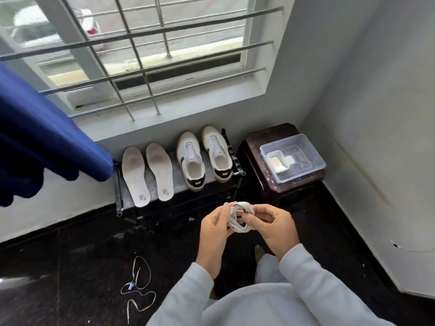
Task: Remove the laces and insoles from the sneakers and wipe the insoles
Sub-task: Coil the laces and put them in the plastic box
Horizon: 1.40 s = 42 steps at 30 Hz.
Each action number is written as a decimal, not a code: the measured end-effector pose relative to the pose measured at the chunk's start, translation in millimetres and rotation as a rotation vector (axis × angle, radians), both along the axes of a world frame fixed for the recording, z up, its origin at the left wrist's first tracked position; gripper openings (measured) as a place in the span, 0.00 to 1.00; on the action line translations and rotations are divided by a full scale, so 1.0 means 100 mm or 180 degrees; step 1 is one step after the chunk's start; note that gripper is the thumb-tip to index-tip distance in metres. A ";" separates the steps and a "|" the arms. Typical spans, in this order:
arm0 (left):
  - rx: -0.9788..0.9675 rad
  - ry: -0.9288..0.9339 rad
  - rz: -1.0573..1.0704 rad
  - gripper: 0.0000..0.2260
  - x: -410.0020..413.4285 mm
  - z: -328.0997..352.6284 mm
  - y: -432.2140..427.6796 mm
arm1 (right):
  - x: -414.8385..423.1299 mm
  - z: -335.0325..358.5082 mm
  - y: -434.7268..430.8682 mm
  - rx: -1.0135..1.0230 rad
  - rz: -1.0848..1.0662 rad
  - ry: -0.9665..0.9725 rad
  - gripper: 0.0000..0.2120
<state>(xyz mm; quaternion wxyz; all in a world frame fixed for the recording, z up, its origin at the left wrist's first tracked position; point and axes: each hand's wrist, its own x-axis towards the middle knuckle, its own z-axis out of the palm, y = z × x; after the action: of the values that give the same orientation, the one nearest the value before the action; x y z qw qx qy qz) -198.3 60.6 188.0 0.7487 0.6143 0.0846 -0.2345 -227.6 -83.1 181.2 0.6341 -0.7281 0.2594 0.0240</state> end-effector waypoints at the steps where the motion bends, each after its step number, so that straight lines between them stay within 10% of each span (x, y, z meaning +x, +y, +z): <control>1: 0.0051 -0.0026 -0.0067 0.15 0.06 -0.02 -0.12 | 0.02 -0.03 -0.13 0.0013 -0.0053 0.0053 0.07; 19: 0.0564 0.0967 -0.0054 0.10 1.78 -1.56 -3.46 | 1.93 -1.62 -3.45 -0.0193 -0.0335 0.1015 0.11; 42: 0.2405 0.1211 -0.0040 0.07 2.44 -2.96 -4.57 | 2.71 -3.13 -4.08 -0.1148 0.0584 0.1390 0.13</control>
<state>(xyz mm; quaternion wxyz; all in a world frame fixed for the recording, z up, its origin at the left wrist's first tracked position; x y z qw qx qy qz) 45.5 -396.6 -108.2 0.4404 0.7918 0.2976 -0.3008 43.8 -490.9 -131.6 0.4188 -0.8270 0.3229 0.1908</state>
